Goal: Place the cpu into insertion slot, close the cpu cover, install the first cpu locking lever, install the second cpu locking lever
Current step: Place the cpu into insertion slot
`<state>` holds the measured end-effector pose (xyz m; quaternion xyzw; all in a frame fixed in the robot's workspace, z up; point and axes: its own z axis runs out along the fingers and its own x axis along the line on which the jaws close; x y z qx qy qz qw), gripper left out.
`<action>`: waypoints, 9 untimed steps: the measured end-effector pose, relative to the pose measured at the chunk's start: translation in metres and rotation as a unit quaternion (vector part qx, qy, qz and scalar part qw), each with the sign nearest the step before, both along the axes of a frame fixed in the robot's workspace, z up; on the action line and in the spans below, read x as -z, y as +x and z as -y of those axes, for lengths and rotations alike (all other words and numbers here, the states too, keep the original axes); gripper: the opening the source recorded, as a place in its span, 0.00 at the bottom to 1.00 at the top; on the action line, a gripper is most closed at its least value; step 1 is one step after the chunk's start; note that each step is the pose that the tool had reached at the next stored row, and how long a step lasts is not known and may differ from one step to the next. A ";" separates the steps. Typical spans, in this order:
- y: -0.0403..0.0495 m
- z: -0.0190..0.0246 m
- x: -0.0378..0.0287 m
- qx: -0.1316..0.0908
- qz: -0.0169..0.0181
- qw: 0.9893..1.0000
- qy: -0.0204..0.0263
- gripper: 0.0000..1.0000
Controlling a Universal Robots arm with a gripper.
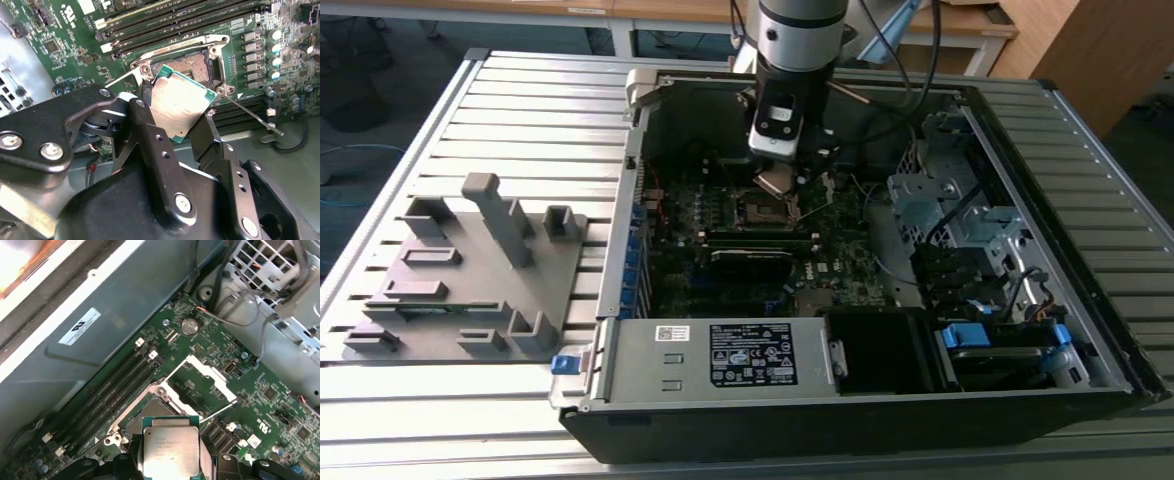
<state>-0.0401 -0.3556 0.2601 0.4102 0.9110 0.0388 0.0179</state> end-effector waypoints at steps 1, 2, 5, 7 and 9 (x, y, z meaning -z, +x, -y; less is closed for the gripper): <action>0.0000 0.0000 0.0000 0.007 0.000 1.000 0.000 0.54; 0.0000 0.0000 0.0001 0.013 0.000 1.000 0.000 0.54; 0.0000 0.0001 0.0001 0.017 0.000 1.000 0.000 0.54; 0.0000 0.0000 0.0001 0.018 0.000 1.000 0.000 0.54; 0.0000 0.0000 0.0001 0.018 0.000 1.000 0.000 0.54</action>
